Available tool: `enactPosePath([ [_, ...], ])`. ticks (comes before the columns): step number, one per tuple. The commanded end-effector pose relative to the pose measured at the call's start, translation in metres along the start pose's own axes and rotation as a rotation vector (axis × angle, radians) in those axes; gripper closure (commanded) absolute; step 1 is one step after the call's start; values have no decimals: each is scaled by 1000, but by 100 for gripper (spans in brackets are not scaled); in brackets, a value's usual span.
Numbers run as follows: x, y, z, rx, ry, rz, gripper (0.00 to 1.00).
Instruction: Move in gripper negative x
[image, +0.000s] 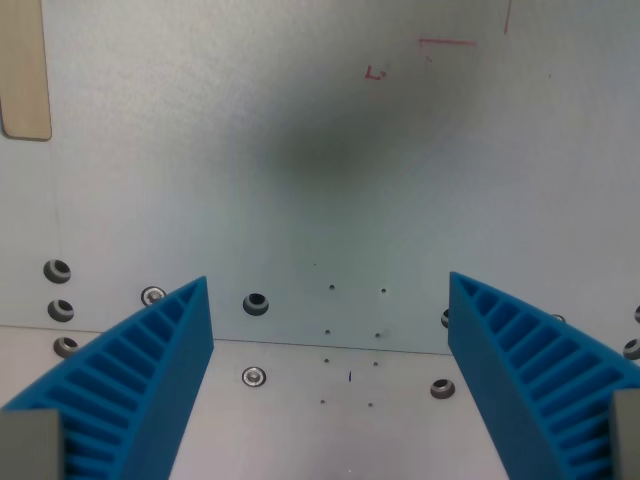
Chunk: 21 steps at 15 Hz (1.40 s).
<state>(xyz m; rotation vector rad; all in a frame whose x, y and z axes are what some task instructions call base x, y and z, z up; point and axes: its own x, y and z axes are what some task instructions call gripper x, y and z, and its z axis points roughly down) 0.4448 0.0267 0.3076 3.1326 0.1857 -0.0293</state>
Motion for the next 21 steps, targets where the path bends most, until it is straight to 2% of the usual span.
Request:
enactPosePath([
  [1,-5,0,-3,-1,6,0,0],
  [21,-105,0,-2,-1,6,0,0],
])
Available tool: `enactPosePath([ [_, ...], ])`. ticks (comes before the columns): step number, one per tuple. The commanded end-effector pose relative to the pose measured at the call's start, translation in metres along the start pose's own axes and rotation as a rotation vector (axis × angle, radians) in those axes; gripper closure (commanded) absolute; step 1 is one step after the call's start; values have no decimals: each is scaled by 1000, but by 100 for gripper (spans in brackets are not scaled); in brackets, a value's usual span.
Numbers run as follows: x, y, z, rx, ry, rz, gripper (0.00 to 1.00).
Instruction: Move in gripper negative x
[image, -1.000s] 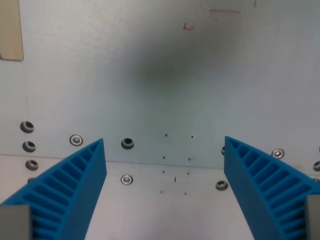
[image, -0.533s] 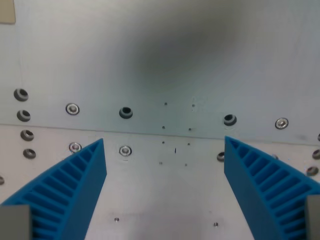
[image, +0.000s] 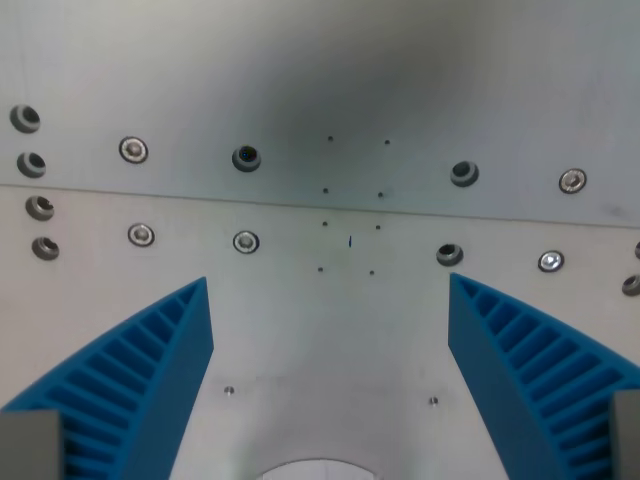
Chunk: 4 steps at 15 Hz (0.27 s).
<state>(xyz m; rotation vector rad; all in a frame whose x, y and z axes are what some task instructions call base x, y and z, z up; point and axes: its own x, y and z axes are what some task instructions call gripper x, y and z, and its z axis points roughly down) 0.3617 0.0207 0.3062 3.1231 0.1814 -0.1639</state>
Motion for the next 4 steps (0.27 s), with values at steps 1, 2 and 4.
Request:
enactPosePath([
  [1,-27,4,-3,0,93,-2,0],
  [2,-32,4,-2,0,93,-2,0],
  [4,-42,4,-1,0,93,-2,0],
])
